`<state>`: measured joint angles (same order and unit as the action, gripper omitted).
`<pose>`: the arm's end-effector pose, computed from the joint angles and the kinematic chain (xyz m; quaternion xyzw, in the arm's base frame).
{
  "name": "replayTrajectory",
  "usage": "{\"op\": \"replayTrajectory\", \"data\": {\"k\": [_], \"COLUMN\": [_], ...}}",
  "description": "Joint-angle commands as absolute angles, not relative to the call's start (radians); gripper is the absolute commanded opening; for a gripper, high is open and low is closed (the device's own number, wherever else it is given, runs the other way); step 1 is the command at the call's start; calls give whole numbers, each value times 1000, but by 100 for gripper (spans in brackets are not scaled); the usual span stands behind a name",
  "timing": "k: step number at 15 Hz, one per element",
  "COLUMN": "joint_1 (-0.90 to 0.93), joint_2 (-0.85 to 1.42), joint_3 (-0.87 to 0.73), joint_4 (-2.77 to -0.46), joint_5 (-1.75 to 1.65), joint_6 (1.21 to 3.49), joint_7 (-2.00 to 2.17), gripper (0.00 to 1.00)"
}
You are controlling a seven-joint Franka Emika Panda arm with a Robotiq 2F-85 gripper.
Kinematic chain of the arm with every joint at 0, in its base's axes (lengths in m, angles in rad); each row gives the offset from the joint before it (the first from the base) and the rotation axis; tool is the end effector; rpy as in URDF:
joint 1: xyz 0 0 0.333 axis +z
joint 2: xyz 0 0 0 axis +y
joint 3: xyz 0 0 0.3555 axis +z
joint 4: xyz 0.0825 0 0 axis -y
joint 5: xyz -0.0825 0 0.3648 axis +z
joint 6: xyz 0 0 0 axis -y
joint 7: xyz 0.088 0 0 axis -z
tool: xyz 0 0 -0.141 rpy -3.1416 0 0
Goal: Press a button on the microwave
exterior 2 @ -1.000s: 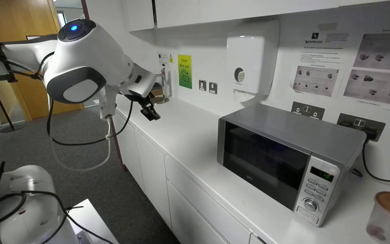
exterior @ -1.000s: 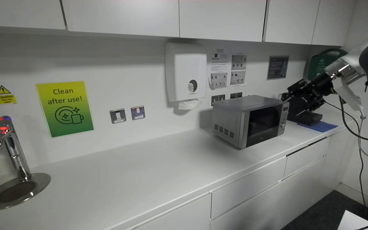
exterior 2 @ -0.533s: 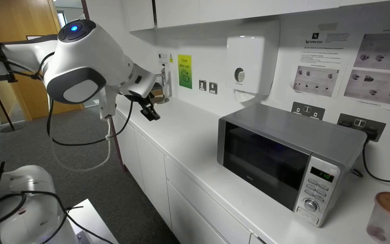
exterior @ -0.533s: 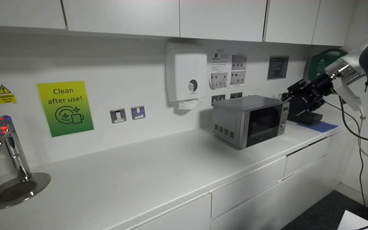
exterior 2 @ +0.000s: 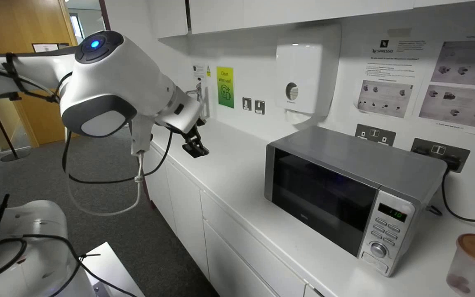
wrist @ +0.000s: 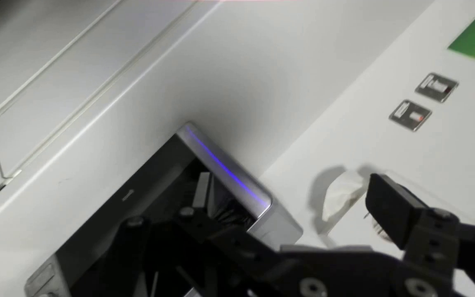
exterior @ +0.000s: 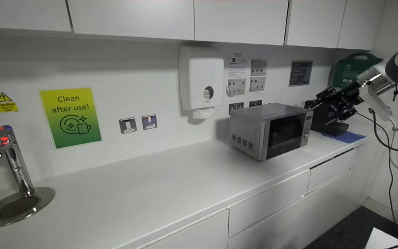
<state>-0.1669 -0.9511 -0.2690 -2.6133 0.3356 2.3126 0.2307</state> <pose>0.2608 -0.1326 0.5910 -0.8517 0.3492 -0.3092 0.2388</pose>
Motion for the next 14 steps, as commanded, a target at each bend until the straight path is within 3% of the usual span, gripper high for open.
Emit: {"op": "replayTrajectory", "data": {"k": [1,14], "joint_1": [-239,-145], "joint_2": [-849,-548], "joint_3": [-353,-606], "joint_4": [-2579,-2456], "joint_5": [365,669], "joint_6": [2424,2817], "joint_7": [210,147], "gripper": [100,100]}}
